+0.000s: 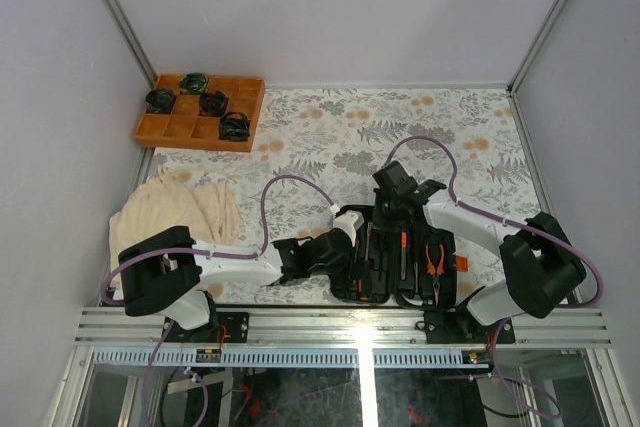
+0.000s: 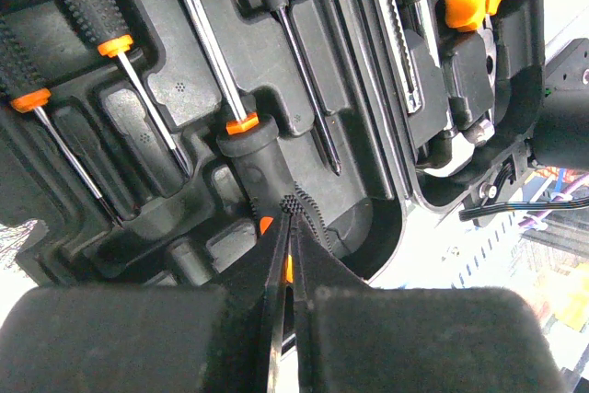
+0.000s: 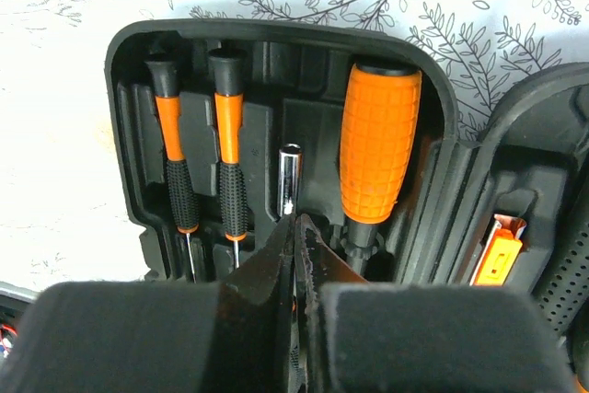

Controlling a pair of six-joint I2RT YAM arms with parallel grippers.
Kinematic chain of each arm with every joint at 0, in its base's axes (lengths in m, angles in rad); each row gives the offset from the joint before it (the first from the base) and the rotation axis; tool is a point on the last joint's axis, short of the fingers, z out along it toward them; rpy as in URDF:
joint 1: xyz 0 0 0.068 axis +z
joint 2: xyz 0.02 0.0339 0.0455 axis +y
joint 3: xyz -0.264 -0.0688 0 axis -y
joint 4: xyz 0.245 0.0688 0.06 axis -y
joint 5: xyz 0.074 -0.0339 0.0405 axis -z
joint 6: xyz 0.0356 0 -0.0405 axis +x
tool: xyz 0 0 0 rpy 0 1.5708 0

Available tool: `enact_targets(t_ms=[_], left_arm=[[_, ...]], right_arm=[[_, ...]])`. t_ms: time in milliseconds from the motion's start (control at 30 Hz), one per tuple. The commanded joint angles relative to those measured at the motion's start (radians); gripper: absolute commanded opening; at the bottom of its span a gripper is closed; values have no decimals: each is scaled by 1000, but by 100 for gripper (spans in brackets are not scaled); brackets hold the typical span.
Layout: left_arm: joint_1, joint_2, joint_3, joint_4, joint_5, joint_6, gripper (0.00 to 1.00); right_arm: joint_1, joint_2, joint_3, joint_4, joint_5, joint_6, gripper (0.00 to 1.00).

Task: Sort the tools into containers
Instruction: Adjust the screwdriver in the storage box.

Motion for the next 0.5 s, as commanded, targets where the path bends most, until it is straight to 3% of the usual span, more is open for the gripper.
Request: enact_targets(t_ms=[0,467], left_arm=[[-15,19,-36,-74,24,10,0],[-16,21,-43,-69,27,13,0]], right_arm=[[-2,10,37,32,-17,-8,0],[-1,61,45,56,6,-12,0]])
